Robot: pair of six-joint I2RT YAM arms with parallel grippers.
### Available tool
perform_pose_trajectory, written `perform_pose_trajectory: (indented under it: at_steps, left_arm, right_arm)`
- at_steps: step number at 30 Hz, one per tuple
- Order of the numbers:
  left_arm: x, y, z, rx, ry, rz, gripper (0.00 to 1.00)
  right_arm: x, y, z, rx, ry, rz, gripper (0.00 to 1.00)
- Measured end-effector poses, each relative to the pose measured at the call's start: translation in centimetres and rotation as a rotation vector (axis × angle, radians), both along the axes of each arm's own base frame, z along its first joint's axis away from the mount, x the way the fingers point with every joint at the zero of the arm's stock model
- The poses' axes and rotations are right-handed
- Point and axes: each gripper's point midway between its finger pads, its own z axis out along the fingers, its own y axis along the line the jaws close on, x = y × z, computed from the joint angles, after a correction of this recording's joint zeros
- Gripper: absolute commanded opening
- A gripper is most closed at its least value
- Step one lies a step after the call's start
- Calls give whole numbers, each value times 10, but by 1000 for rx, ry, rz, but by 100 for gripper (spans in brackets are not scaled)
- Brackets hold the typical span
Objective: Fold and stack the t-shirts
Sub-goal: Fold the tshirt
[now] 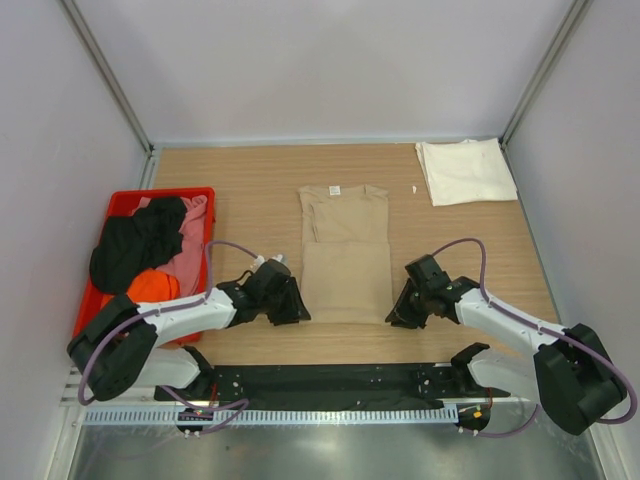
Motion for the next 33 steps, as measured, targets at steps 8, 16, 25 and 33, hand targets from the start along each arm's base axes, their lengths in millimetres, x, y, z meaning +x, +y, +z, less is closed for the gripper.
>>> perform_pose_trajectory:
  at_steps: [8, 16, 25, 33]
  left_arm:
    - [-8, 0, 2, 50, -33, -14, 42]
    - [-7, -3, 0, 70, -31, -3, 32]
    - [-6, -1, -5, 96, -29, 8, 0]
    - [-9, -12, 30, 147, -93, -24, 0]
  right_arm:
    - [0, -1, -2, -2, -6, -11, 1]
    - [0, 2, -2, 1, -15, -3, 1]
    - [0, 2, -1, -8, -28, 2, 1]
    - [4, -15, 27, -80, -105, -23, 1]
